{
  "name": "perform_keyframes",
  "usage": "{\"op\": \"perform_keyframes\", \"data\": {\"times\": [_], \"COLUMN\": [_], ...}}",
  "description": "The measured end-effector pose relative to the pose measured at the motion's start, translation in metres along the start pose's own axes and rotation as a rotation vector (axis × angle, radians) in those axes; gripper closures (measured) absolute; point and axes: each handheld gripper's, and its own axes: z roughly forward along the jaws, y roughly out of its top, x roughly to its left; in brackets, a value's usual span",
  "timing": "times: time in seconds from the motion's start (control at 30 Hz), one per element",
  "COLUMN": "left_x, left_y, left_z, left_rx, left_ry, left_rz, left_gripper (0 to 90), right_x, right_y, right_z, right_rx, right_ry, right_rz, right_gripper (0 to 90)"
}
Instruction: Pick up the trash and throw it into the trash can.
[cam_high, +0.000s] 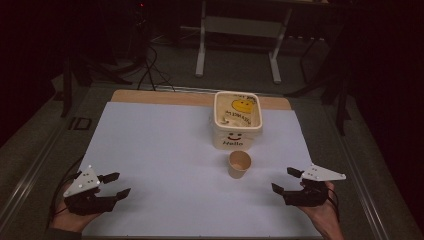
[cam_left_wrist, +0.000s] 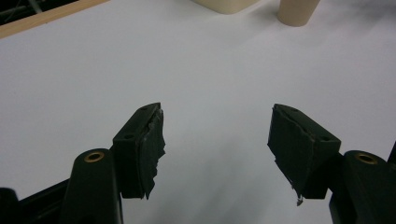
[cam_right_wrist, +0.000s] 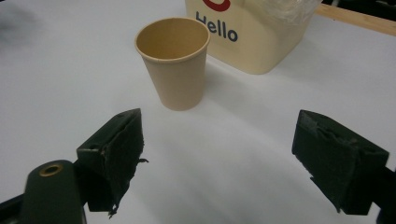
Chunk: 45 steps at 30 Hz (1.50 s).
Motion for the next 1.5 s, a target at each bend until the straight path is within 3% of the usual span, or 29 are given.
{"op": "perform_keyframes", "data": {"times": [0.7, 0.97, 1.5], "left_x": [0.002, 0.002, 0.004], "left_y": [0.000, -0.001, -0.002], "left_z": [-0.002, 0.001, 0.000], "left_rx": [-0.009, 0.006, 0.002], "left_ry": [0.012, 0.007, 0.004], "left_rz": [-0.021, -0.027, -0.039], "left_gripper": [34.1, 34.1, 34.4], "right_x": [0.004, 0.010, 0.024], "right_y": [0.005, 0.022, 0.067], "right_z": [0.006, 0.014, 0.045], "right_rx": [-0.001, -0.004, 0.003], "right_ry": [0.016, 0.041, 0.063], "right_rz": [0.039, 0.028, -0.010], "right_gripper": [15.9, 16.3, 16.8]}}
